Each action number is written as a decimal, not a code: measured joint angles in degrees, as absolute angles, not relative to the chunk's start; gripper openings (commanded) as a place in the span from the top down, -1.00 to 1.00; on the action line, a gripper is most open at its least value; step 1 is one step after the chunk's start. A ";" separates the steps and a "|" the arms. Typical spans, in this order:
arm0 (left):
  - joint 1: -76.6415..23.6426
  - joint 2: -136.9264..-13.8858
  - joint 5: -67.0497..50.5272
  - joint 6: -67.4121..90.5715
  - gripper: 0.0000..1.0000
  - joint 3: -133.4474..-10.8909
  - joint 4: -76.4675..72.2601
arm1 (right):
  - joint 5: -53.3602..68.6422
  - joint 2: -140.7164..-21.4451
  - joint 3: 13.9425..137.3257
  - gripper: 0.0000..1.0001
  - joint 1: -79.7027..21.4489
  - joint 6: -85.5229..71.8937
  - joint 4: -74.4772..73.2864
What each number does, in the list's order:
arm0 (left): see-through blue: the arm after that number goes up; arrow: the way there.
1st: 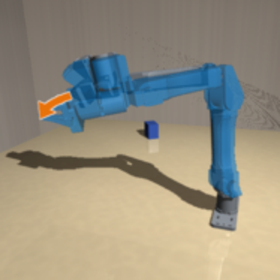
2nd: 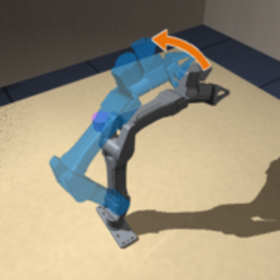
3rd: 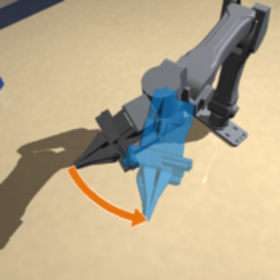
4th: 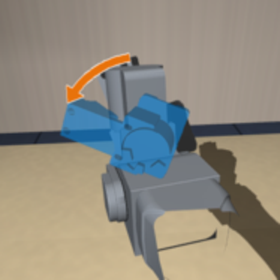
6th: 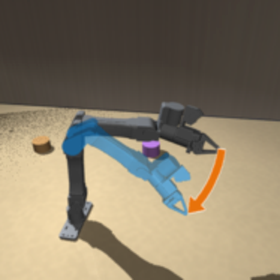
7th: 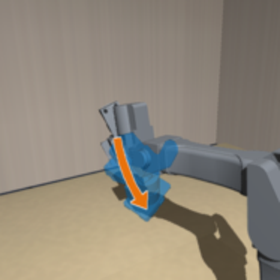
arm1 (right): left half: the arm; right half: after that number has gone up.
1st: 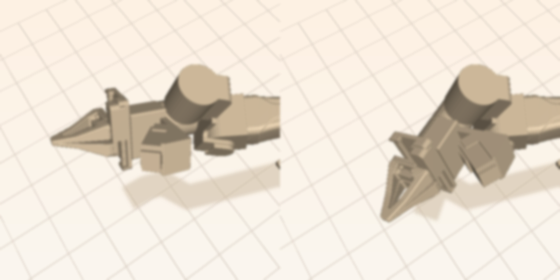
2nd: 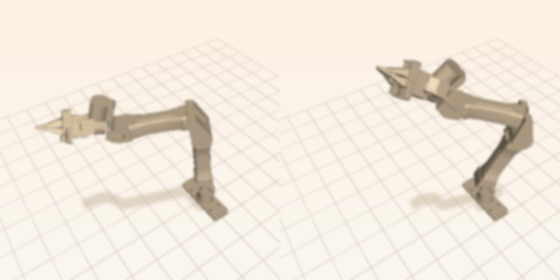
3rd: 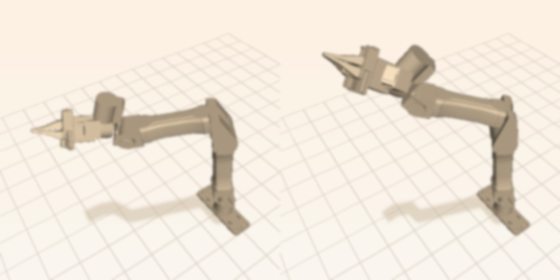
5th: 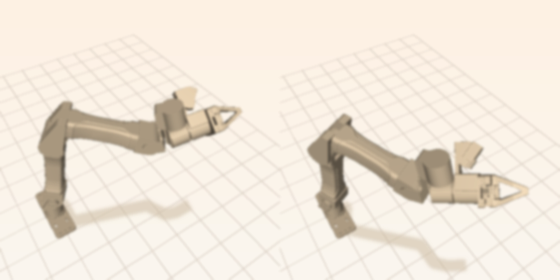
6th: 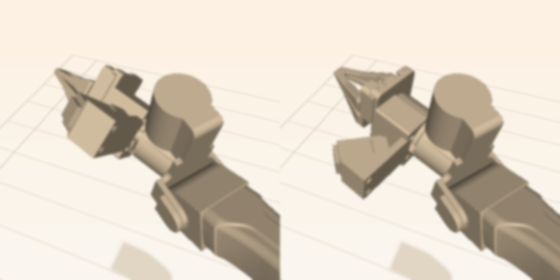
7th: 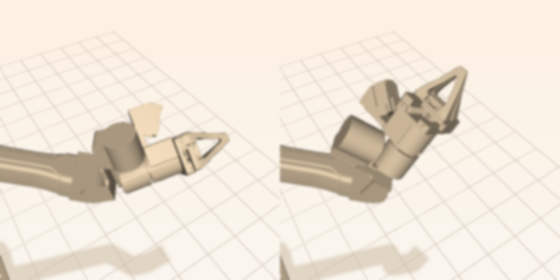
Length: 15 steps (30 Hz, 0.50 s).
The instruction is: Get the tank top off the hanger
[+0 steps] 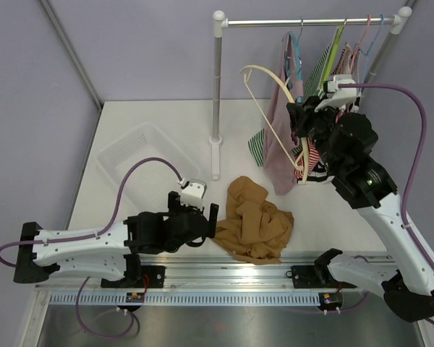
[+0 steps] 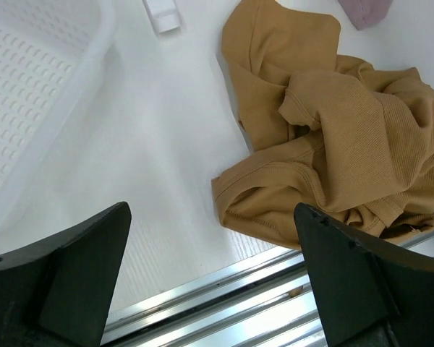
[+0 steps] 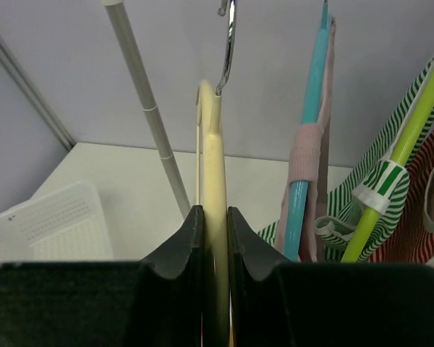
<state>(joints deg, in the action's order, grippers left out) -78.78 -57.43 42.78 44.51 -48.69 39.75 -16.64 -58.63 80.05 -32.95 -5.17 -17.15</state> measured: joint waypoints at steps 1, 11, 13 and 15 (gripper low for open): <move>-78.78 -56.49 42.94 44.36 -0.98 -48.86 40.38 | -17.19 -60.34 81.23 1.00 -32.95 -4.56 -17.67; -78.78 -49.60 43.35 42.92 -0.98 -48.95 45.89 | -21.23 -77.93 98.59 1.00 -32.95 4.86 -18.24; -78.78 -49.06 43.42 42.92 -0.98 -48.97 47.09 | -22.15 -81.78 102.61 1.00 -32.95 6.87 -17.74; -78.78 -48.88 43.44 42.94 -0.98 -48.99 47.86 | -23.05 -85.62 106.67 1.00 -32.95 8.58 -17.34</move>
<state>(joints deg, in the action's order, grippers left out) -78.78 -48.88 43.44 42.94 -48.99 47.86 -23.05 -85.62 106.67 -32.95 8.58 -17.34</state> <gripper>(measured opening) 0.987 0.195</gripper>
